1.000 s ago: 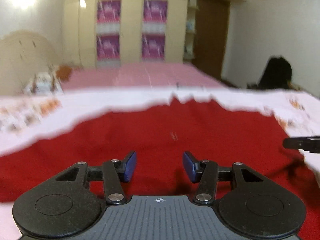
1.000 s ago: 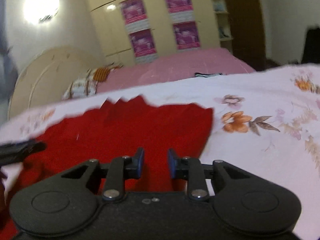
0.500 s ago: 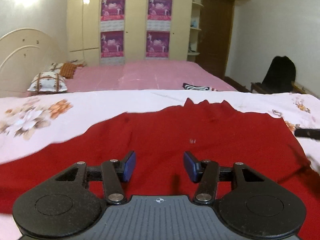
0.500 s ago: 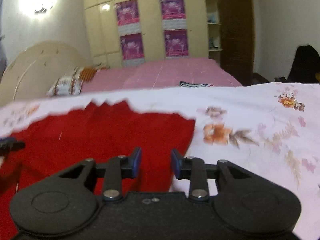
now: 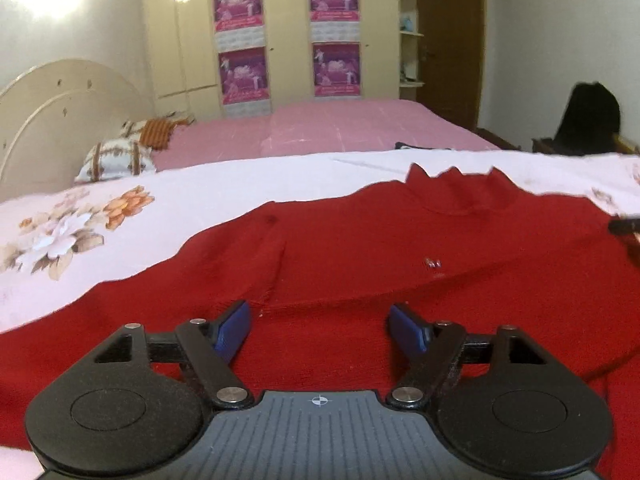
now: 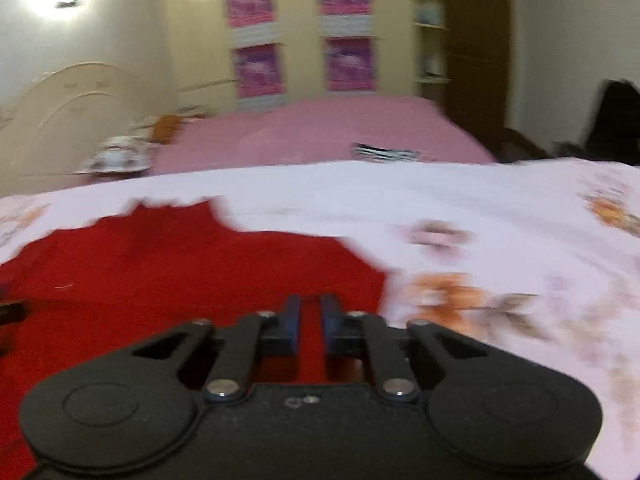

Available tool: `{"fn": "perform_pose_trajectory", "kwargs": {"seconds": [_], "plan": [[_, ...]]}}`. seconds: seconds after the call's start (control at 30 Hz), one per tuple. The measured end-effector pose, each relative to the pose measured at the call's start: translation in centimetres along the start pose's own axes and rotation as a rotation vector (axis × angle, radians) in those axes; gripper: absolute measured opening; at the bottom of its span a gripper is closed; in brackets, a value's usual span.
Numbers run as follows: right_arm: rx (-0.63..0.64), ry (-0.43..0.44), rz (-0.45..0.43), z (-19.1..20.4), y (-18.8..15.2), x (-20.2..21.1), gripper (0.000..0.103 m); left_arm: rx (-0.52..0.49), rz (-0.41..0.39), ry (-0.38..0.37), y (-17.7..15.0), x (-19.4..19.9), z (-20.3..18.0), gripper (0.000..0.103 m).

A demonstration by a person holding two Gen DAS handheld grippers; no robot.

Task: Fold small clothes
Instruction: 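Open both tools to release the folded sleeves onto the dress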

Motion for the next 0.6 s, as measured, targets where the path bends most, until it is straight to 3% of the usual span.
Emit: {"fn": "perform_pose_trajectory", "kwargs": {"seconds": [0.13, 0.17, 0.2, 0.23, 0.27, 0.33, 0.4, 0.5, 0.6], "plan": [[-0.002, 0.013, 0.019, -0.7, 0.3, -0.5, 0.018, 0.002, -0.026, 0.014, 0.2, 1.2, 0.1, 0.077], [0.004, 0.008, 0.018, -0.5, 0.4, -0.1, 0.021, -0.005, -0.036, 0.024, 0.4, 1.4, 0.2, 0.077], [0.011, 0.000, -0.009, -0.2, 0.5, 0.8, 0.025, -0.011, 0.013, 0.027, -0.2, 0.9, 0.2, 0.077], [0.019, -0.008, -0.044, 0.2, 0.4, 1.9, 0.034, -0.006, 0.034, 0.022, -0.5, 0.3, 0.4, 0.081], [0.021, 0.000, -0.064, 0.7, 0.1, 2.4, 0.036, 0.009, 0.038, 0.012, -0.3, 0.1, 0.8, 0.084], [0.067, 0.000, 0.039, 1.7, -1.6, 0.4, 0.038, 0.070, 0.060, -0.011, 0.0, 0.2, 2.0, 0.084], [0.112, -0.073, 0.019, 2.4, -1.8, 0.6, 0.038, 0.098, 0.018, 0.009, 0.1, 2.0, 3.2, 0.084], [0.006, -0.018, -0.049, 2.8, -1.0, 3.3, 0.038, 0.180, -0.042, 0.001, -1.5, 5.5, 6.5, 0.084], [-0.025, 0.002, -0.048, 3.8, -1.8, 5.0, 0.038, 0.326, -0.079, 0.016, -5.0, 9.5, 12.5, 0.083]]}}
Point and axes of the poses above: each gripper's, at about its wrist camera, not at the fingertips, and x roughly against the way its jaws point, z to its left, y to its top, the point moved 9 cm from there along -x, roughly the way its jaws point, and after that the axes turned 10 degrees about z, right-handed, at the moved point
